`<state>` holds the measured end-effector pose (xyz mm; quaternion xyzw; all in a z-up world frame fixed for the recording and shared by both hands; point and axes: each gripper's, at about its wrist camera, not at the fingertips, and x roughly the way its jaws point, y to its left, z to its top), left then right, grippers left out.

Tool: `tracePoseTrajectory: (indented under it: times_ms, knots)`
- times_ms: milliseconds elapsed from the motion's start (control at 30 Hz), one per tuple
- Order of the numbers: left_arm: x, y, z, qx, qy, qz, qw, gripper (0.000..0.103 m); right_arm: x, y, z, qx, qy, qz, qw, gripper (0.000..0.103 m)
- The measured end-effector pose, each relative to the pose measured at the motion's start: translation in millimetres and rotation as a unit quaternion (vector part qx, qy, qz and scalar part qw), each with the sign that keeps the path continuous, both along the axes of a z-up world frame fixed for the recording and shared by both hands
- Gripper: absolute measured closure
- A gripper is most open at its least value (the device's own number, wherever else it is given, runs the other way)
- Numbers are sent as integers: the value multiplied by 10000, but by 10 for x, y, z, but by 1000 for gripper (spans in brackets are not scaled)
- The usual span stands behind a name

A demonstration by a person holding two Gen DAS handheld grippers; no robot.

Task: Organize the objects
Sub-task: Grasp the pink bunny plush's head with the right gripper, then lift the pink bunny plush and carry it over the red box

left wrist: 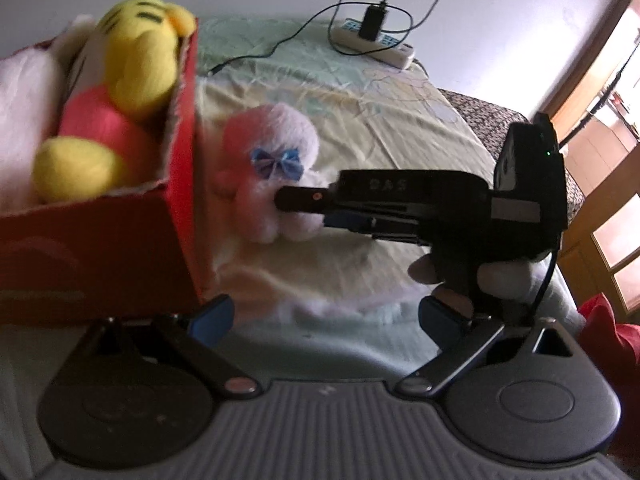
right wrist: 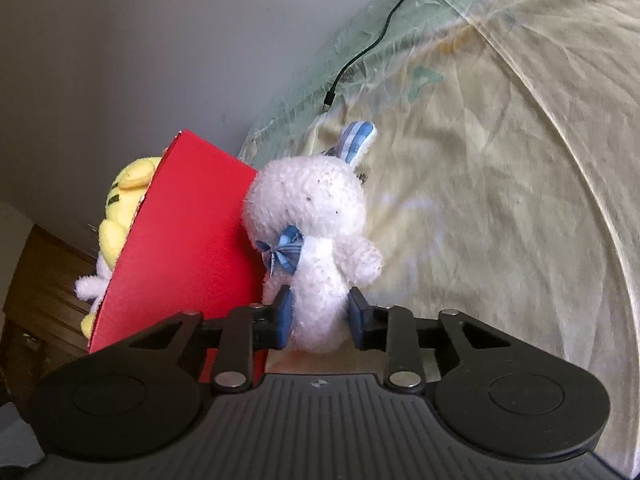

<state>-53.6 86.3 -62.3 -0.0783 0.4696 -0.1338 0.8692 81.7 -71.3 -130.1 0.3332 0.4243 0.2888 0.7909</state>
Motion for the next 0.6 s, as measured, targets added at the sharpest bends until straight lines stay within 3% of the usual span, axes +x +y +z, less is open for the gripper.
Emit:
tracePoseTrajectory:
  times_ms: [267,400,600]
  knots:
    - [-28,44,122,-192,-76,-95,9997,4,-393,-211,110,-152,22,165,9997,75]
    - [-37,-14,123,-213,-61,-281,9994,4,-646,-348,107,-131,283,125,9994,74]
    - [-20,-114,111,-249,-73,-558,9981,4,-836,-581,206,-84,297,-44,9995,68]
